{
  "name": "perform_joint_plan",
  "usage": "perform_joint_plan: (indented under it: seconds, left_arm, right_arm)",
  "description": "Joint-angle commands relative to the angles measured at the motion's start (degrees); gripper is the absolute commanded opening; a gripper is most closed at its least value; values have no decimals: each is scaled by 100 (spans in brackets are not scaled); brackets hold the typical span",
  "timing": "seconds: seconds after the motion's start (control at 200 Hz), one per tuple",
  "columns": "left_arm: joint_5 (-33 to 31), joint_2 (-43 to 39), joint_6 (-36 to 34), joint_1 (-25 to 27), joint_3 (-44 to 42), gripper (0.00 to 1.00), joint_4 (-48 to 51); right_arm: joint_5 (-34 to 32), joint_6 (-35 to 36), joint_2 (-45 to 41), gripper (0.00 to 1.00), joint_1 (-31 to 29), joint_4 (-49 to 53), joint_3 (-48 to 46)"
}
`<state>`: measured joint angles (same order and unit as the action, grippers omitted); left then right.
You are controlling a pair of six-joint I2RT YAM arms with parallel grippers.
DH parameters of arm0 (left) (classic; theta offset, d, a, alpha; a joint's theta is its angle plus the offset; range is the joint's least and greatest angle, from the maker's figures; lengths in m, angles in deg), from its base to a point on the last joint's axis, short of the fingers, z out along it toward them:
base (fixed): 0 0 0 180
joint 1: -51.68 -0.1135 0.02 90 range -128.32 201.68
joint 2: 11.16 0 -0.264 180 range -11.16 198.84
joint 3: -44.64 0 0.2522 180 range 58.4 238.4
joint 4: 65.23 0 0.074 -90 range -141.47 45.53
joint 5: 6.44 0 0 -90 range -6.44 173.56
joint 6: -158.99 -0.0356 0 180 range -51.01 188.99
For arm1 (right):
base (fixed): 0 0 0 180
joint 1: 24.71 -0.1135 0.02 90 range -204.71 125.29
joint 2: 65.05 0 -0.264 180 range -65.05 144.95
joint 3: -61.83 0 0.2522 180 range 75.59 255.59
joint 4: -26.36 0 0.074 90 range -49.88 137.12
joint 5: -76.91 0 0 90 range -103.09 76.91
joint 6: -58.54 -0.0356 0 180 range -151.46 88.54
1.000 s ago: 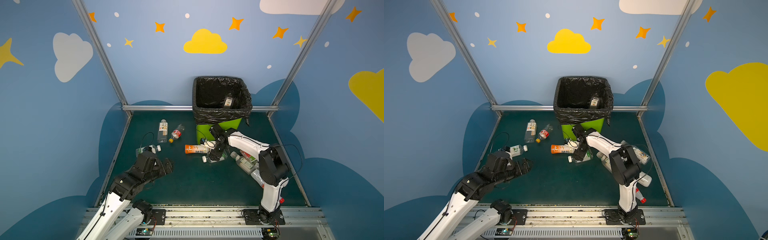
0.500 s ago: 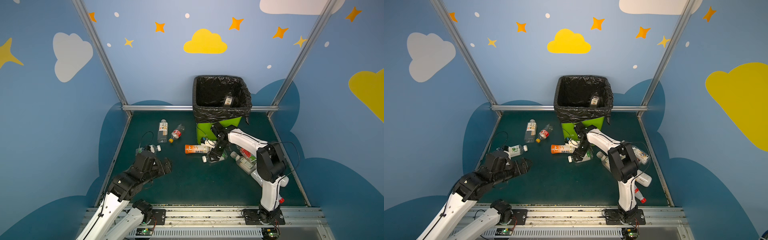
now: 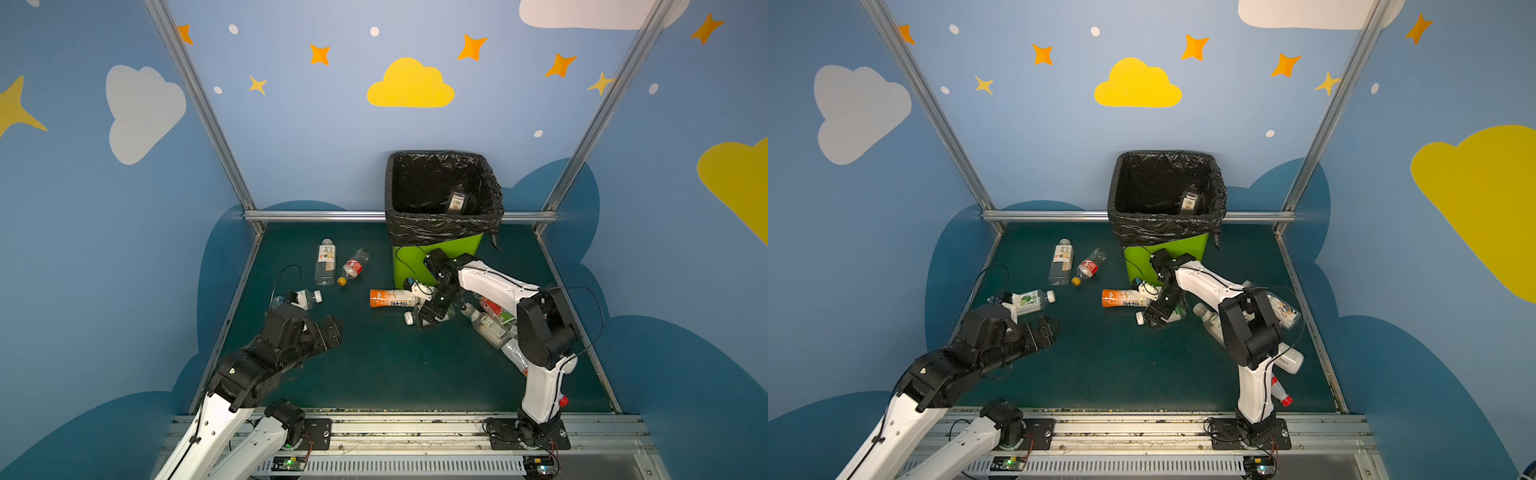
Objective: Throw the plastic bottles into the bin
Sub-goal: 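Move the right gripper down over the clear lime-labelled bottle, then close the right gripper around the lime-labelled bottle's middle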
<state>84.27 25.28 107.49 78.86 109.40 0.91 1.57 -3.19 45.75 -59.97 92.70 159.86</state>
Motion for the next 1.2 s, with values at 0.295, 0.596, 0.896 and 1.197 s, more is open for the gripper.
perform_joint_plan:
  seconds: [0.295,0.596,0.896,1.197]
  left_arm:
    - [-92,-161,209,2,-195,100,120]
    - [32,27,331,6,-239,100,-174]
    - [19,-40,340,9,-131,100,10]
    - [-36,-286,461,15,-90,100,336]
  right_arm:
    - [815,-928,-771,91,-545,25,-693]
    - [-1122,-3410,-1835,91,285,-628,-1019]
    - [-1482,-3936,-1003,91,635,-473,-749]
    - [-1001,-4084,-759,91,714,-1404,-1186]
